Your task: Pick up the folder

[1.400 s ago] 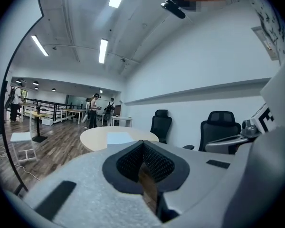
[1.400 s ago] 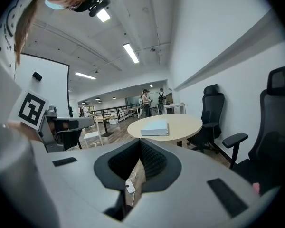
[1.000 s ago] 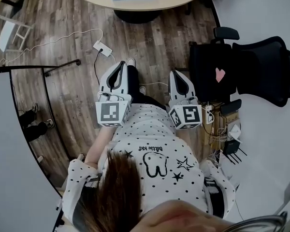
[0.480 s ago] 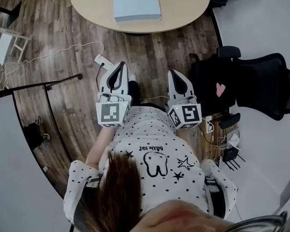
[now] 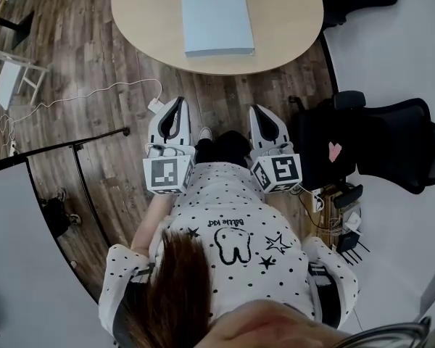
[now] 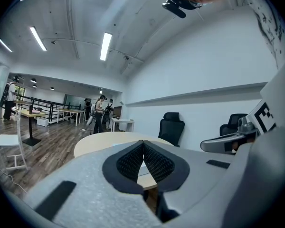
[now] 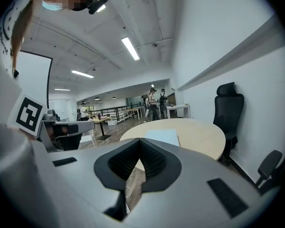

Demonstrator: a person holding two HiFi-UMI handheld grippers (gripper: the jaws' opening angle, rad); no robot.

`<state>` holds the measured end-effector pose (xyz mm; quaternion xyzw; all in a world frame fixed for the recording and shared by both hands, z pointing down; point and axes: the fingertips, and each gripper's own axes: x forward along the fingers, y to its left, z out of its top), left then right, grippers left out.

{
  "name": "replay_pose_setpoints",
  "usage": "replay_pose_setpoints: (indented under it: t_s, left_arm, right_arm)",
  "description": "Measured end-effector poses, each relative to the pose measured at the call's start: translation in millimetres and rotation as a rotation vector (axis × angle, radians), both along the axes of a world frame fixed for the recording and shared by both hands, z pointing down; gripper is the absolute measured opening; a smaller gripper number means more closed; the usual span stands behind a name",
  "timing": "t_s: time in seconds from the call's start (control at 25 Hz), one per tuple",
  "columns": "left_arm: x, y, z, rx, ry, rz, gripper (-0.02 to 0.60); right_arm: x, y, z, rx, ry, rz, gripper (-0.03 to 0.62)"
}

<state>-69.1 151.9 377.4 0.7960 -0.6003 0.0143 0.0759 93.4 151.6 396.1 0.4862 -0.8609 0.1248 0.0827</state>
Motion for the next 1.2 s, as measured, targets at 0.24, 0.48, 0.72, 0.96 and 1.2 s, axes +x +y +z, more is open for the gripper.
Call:
replay_pose_setpoints:
  t_s: [0.24, 0.48, 0.72, 0.96, 1.2]
  left_arm:
    - [-12, -13, 0, -0.002, 0.011, -0.019, 0.017]
    - [-13, -30, 4, -0.022, 0.017, -0.034, 0.017]
    - [-4, -67, 10, -0.048, 0.014, -0.042, 0.017]
    - [1, -121, 8, -0.053, 0.012, -0.085, 0.017]
    - [10, -159, 5, -0.046, 0.008, -0.122, 0.017]
  right_arm:
    - [-10, -19, -1, -0.002, 0.008, -0.018, 0.005]
    - [-15, -38, -3, -0.003, 0.008, -0.043, 0.005]
    - [-7, -77, 0, -0.021, 0.003, -0.057, 0.005]
    - [8, -139, -6, -0.010, 0.001, -0.073, 0.005]
    - [17, -186, -8, -0.003, -0.012, -0.102, 0.005]
